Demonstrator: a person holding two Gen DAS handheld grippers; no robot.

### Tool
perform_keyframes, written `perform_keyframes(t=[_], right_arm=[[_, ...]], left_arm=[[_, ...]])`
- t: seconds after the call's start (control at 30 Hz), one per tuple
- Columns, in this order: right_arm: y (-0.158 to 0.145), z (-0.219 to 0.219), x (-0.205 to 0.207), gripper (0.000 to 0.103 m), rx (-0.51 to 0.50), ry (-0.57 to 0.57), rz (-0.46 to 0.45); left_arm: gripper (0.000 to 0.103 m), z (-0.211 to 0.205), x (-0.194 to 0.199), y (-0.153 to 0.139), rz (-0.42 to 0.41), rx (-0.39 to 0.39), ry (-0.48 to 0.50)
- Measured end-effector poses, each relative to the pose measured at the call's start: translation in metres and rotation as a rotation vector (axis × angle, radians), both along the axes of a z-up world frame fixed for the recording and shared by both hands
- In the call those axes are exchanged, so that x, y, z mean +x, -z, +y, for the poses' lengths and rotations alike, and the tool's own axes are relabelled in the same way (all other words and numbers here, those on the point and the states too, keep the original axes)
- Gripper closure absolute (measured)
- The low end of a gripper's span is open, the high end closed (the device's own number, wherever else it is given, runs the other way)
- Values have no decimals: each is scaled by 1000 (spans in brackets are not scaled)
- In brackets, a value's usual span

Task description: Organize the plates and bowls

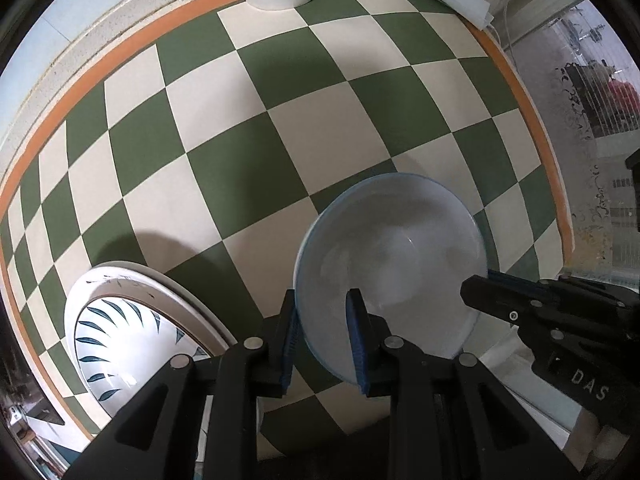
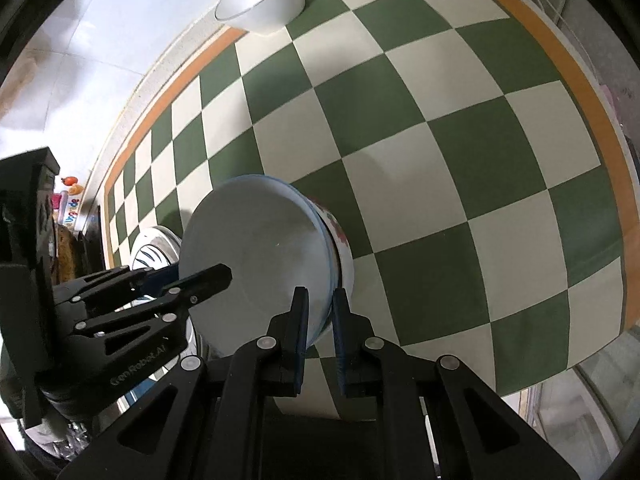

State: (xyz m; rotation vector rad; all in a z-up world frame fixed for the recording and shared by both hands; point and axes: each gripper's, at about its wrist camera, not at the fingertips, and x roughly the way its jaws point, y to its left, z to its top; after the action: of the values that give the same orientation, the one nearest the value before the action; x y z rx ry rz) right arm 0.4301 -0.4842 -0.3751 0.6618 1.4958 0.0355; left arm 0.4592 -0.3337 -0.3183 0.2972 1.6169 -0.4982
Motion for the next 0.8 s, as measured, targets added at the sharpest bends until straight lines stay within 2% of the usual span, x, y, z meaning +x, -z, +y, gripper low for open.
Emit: perform_keyframes(t=[0.1,0.17,0.27,0.43,0.57,0.67,0.8], right_arm=[[-2,-6,1,89,35,9,6],[-10,-13,4,89,60,26,-8],[-33,-25,16,89,100,40,-78],[-59,-45,66,67,112,43,-200],[-66,-59,120,67,88,36,-261],[-64,-70,162,66,46,30,-287],[-47,-82,210,65,-6,10,-269]], left_arm=[[82,8,4,-19,-48,-32,-30],[81,11,10,-42,-129,-56,-49],[74,12,31,-67,-221,-72,-100],[74,7,95,-81,-299,-158,-241],[74,11,139,-87,-411,-227,-349],[74,8,176,-76,-390,-225,-375],[74,1,220,-53,-333,-203,-398]])
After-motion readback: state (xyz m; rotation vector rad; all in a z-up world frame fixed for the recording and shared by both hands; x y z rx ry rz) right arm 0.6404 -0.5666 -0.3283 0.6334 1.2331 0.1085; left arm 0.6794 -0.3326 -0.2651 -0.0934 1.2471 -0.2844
